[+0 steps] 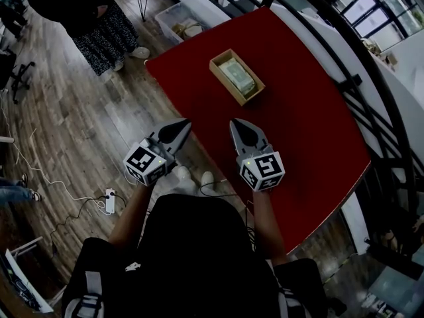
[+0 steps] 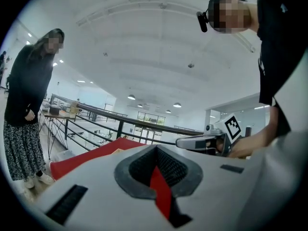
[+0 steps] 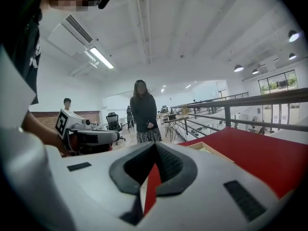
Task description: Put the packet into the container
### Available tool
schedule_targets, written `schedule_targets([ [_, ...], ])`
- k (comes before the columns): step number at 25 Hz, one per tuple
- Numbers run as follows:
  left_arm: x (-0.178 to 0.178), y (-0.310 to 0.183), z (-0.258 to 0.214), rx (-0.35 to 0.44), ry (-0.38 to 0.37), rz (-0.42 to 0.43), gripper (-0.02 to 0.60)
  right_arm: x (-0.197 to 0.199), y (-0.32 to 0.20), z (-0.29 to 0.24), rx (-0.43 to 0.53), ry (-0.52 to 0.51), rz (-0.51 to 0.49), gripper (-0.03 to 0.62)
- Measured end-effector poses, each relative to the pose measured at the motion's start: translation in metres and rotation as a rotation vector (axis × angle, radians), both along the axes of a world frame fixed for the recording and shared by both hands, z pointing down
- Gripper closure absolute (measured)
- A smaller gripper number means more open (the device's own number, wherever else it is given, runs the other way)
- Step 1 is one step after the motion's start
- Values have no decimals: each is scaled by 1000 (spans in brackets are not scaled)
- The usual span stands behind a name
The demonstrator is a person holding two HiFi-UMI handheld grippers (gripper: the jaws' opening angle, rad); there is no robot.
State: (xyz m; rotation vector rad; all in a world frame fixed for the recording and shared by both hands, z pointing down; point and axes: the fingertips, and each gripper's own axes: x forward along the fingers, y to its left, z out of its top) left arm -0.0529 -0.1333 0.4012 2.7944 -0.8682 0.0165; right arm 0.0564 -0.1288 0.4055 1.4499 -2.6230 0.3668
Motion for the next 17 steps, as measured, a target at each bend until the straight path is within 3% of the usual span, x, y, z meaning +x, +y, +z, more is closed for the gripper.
schedule_targets([
  [17,-4,7,-5,11,2,-8,572,-8,6,-2,8,-7,-12,572],
])
